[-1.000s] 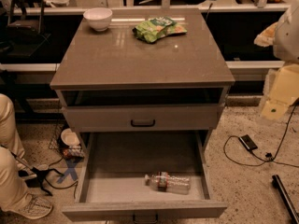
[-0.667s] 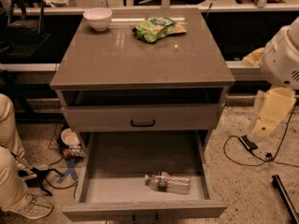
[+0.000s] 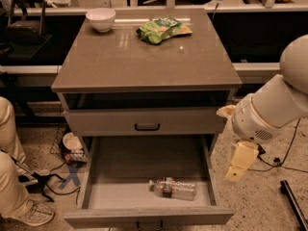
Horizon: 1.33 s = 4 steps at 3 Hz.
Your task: Pick water bottle from middle drawer and place on counter
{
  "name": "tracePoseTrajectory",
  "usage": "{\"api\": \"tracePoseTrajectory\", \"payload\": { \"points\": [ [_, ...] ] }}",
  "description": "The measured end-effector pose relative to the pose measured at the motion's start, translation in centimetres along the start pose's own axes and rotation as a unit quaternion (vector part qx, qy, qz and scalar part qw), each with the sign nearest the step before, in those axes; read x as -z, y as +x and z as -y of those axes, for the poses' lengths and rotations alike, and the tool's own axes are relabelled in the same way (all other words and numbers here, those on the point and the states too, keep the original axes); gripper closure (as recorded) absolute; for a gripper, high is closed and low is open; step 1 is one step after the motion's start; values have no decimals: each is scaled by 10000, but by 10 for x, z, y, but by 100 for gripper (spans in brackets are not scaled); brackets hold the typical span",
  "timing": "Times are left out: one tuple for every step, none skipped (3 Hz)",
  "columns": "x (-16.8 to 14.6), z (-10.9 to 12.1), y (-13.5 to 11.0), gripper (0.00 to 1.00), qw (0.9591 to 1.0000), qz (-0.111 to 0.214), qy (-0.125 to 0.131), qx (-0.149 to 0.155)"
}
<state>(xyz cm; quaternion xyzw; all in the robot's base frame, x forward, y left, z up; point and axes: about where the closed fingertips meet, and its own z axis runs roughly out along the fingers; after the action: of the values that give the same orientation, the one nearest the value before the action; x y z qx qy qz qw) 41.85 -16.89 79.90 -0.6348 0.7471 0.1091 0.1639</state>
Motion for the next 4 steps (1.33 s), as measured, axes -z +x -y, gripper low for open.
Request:
{"api": "tracePoseTrajectory", "payload": {
  "points": [
    [0, 0, 0, 0, 10000, 0, -1, 0],
    [-18, -1, 8, 0, 9998, -10, -170, -101],
    [-68, 0, 25, 0, 9995, -16, -264, -177],
    [-147, 1, 45, 0, 9982, 256, -307, -447]
  ]
}}
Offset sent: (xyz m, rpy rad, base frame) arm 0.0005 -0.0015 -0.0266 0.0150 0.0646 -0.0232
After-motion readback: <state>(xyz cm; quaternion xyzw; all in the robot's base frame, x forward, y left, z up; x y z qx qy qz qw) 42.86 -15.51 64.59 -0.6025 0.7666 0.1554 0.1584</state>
